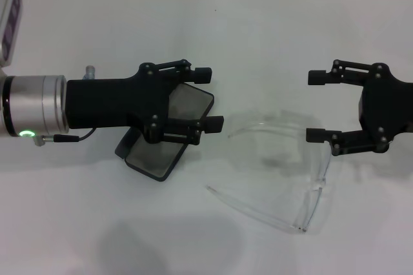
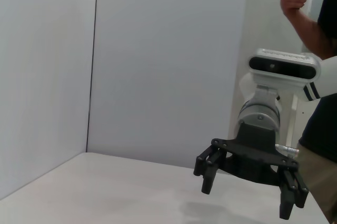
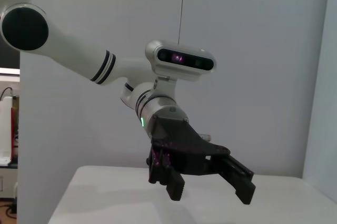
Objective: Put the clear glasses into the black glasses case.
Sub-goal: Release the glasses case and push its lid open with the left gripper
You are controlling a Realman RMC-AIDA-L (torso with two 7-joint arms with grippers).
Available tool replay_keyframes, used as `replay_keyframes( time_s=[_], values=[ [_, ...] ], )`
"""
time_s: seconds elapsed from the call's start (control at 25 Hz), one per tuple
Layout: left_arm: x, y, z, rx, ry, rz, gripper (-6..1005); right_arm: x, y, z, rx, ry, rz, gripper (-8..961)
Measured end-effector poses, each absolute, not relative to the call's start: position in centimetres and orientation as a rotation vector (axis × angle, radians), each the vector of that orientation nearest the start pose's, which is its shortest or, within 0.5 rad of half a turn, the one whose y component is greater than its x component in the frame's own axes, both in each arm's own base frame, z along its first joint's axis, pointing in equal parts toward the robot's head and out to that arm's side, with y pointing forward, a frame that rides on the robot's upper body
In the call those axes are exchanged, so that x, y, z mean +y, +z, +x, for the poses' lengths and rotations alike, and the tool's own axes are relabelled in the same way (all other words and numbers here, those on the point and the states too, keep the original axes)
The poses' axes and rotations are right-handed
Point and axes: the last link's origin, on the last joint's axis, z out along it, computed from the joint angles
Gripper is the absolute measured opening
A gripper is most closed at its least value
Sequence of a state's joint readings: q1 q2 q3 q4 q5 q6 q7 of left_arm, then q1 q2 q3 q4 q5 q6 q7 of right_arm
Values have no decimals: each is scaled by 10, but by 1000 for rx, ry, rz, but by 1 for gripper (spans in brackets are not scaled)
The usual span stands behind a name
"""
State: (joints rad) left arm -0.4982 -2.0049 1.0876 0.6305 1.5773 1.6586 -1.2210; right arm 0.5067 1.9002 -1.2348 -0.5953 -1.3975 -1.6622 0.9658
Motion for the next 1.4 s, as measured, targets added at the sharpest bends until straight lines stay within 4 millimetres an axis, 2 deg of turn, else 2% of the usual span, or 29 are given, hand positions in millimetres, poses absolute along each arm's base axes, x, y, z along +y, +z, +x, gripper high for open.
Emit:
replay_keyframes(
  time_s=[0.48,0.6,0.8,0.88,1.08,1.4],
  values=[
    [316,2,-225,-247,-945,-2861,882,321,20,226,-157,926,-2795,828],
    [327,12,-220,-304,-897,-2845,881,323,23,226,-149,933,-2767,825],
    [353,37,-211,-568,-571,-2801,881,323,26,227,-149,934,-2742,821],
    [356,39,-210,-624,-458,-2783,881,323,26,228,-146,935,-2739,820],
    [359,26,-213,-717,-239,-2730,882,323,25,229,-135,929,-2731,815],
    [359,18,-221,-781,-122,-2697,880,323,24,225,-154,937,-2728,809]
  ],
)
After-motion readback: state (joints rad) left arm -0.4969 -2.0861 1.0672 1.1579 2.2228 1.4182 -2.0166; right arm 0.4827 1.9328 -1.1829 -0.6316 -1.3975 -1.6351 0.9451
